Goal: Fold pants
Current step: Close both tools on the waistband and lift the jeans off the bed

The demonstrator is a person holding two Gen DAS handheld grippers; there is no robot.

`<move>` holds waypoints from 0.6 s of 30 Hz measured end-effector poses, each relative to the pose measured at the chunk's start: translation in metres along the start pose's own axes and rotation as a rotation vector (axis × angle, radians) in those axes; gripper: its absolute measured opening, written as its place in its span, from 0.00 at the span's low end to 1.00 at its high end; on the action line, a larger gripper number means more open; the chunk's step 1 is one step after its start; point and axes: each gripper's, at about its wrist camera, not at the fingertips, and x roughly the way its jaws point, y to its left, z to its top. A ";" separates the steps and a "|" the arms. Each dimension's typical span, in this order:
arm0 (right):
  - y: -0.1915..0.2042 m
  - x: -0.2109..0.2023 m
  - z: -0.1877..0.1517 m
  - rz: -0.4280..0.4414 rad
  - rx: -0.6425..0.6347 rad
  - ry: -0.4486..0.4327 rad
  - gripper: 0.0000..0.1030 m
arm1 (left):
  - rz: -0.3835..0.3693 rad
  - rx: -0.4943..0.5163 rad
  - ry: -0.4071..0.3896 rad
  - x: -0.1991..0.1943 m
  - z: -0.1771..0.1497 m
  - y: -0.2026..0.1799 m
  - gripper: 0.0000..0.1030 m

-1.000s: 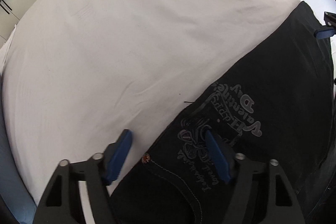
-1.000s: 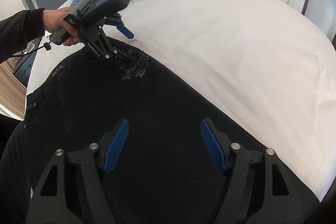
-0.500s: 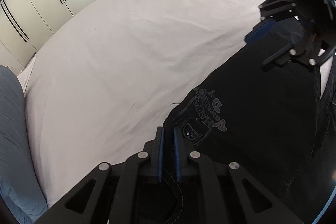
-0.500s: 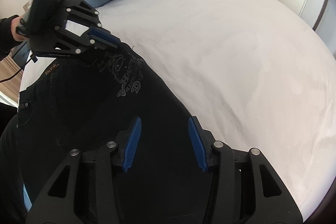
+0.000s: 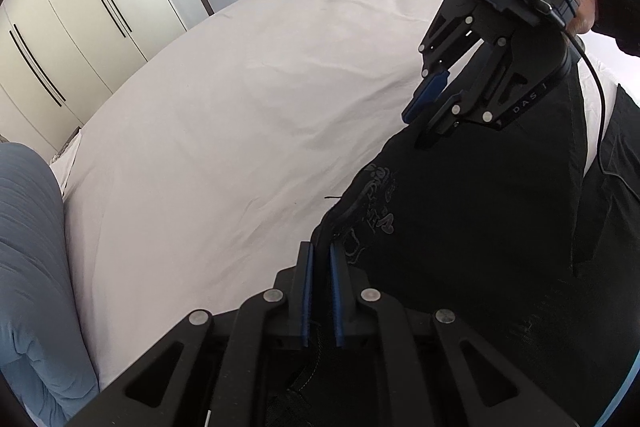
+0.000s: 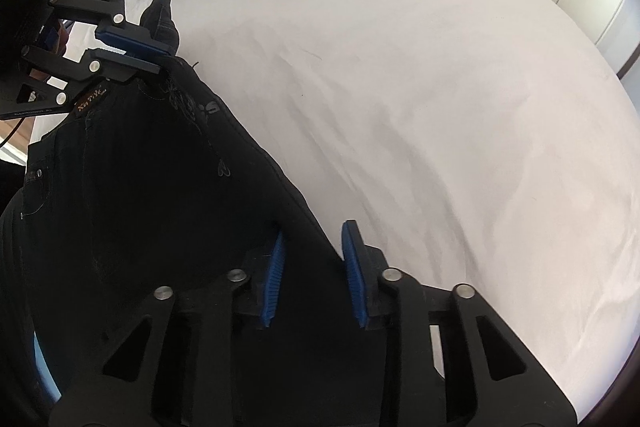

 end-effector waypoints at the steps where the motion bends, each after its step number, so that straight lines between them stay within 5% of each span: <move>1: 0.000 0.001 0.002 -0.003 -0.003 0.004 0.13 | -0.001 0.001 0.002 0.000 0.000 0.000 0.08; 9: 0.011 -0.003 0.006 0.005 0.017 0.012 0.03 | 0.002 -0.016 -0.006 0.004 0.003 0.006 0.08; 18: 0.013 -0.015 -0.005 0.052 0.302 -0.056 0.02 | -0.002 -0.031 -0.021 -0.004 -0.004 -0.004 0.08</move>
